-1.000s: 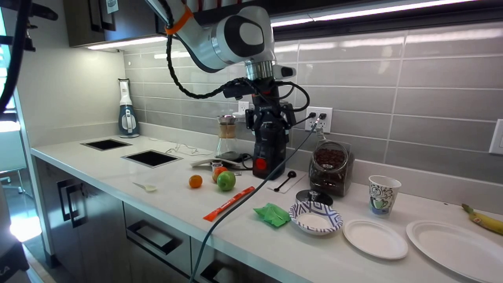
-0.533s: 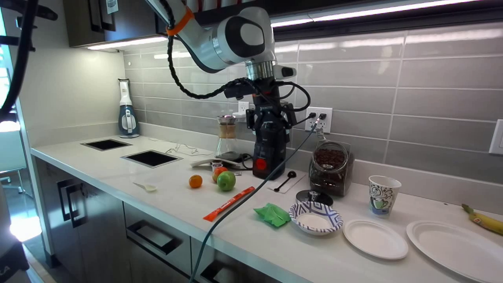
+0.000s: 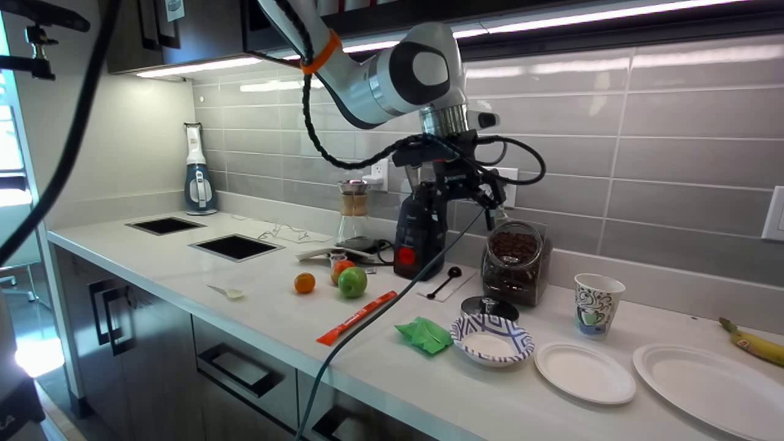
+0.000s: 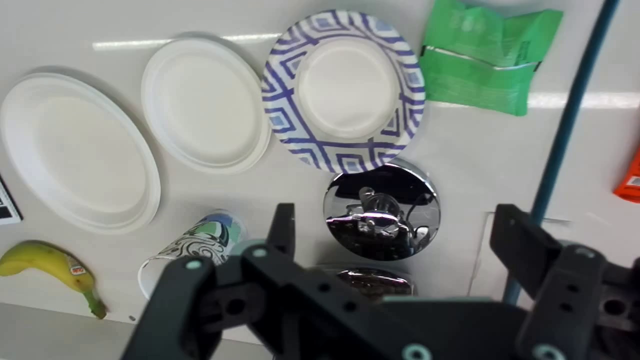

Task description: Pick up the spoon and scoop some of the contents in the jar and pour them in the bowl

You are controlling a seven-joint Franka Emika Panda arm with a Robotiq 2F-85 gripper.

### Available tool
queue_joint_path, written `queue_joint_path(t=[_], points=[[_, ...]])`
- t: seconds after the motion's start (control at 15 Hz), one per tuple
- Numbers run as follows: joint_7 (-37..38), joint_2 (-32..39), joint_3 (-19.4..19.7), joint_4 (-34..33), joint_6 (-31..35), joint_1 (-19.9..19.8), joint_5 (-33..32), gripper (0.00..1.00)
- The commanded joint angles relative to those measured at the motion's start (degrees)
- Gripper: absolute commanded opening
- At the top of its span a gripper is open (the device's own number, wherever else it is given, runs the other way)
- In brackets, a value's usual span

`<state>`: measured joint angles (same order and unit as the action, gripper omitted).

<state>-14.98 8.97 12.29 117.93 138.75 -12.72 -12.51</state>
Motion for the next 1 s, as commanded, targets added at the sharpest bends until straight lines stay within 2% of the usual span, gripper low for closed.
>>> queue_joint_path(t=[0.0,0.27,0.53,0.67,0.93], points=[[-7.2,8.2,-0.4,-7.9,2.3,-2.0,1.0,1.00],[-11.6,14.2,-1.9,-14.4,1.6,-3.6,1.9,1.00],[-10.3,17.9,-2.1,-18.0,2.5,-3.6,0.4,1.00],[-8.5,18.9,-1.6,-18.2,4.7,-2.9,-0.9,1.00],[-0.8,20.6,2.2,-16.5,13.9,0.5,-8.5,1.00]])
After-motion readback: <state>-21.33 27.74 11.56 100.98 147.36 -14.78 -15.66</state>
